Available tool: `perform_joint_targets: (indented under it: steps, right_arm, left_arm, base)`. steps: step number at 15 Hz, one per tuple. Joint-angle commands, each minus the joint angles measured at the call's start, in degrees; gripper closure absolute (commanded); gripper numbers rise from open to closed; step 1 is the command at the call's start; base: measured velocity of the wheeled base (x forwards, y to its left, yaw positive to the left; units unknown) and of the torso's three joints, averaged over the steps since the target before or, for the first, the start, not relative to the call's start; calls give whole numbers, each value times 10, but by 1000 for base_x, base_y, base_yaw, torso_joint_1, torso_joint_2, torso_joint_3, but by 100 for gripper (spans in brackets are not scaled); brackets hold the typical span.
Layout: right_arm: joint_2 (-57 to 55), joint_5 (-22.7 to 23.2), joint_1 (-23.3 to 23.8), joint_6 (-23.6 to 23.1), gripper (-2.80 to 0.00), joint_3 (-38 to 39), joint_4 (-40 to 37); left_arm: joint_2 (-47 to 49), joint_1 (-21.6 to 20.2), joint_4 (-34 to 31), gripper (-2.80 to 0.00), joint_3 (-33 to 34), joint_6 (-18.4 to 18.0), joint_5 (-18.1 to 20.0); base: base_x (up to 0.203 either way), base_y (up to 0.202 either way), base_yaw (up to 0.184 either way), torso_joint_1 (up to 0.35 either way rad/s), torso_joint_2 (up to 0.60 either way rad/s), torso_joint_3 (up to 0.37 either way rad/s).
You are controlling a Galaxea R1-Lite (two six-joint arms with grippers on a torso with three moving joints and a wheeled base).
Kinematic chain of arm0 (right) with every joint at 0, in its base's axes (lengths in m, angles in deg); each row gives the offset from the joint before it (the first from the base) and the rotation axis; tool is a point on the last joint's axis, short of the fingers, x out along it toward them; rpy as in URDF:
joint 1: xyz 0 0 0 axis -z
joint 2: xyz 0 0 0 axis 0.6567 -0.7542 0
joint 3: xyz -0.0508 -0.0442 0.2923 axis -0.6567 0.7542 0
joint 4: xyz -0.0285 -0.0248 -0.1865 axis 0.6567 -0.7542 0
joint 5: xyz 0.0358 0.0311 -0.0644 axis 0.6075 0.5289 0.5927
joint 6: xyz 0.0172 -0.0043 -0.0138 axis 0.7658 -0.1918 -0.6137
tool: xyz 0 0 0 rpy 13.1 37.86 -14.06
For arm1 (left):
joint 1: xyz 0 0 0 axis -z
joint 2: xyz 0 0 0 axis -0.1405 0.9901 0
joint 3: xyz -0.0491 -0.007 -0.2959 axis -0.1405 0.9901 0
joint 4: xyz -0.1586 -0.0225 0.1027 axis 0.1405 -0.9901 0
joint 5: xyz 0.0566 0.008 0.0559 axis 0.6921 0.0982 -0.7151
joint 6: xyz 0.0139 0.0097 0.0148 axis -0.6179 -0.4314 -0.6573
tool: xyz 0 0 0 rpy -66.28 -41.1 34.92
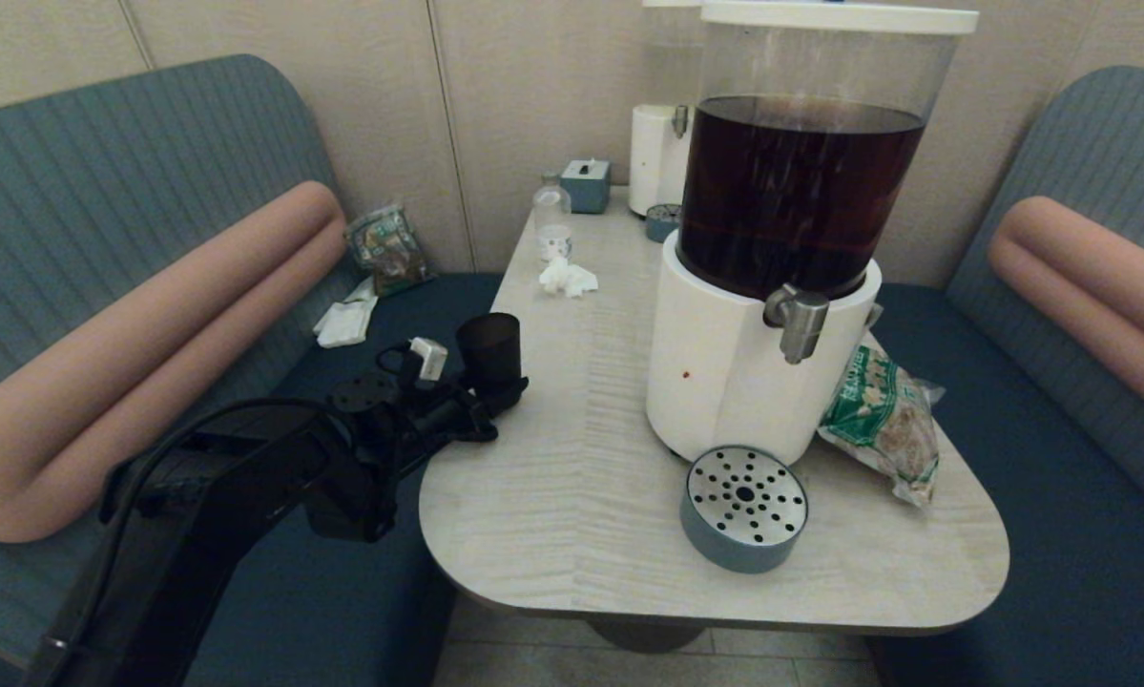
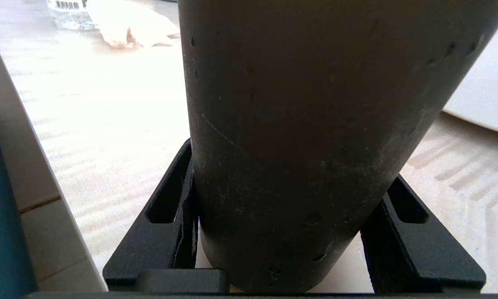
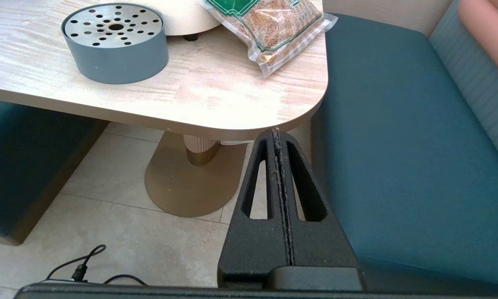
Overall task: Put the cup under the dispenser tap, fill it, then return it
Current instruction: Place the cup next to the water dispenser
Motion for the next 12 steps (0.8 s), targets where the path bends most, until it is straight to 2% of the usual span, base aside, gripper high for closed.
perform_joint_targets:
  steps: [1, 8, 9, 12]
  right_arm:
    - [0, 0, 0, 0, 0, 1, 0]
    - [0, 0, 0, 0, 0, 0, 0]
    - [0, 0, 0, 0, 0, 1, 0]
    - [0, 0, 0, 0, 0, 1, 0]
  left_arm:
    - [6, 2, 4, 0, 0, 0, 2]
    - [1, 2, 5, 0, 6, 0, 2]
    - [-2, 2, 5, -280, 3, 0, 2]
    - [-8, 3, 8, -280, 7, 0, 2]
  base:
    - [0, 0, 0, 0, 0, 0]
    - [0, 0, 0, 0, 0, 0]
    - [0, 0, 0, 0, 0, 0]
    - [0, 0, 0, 0, 0, 0]
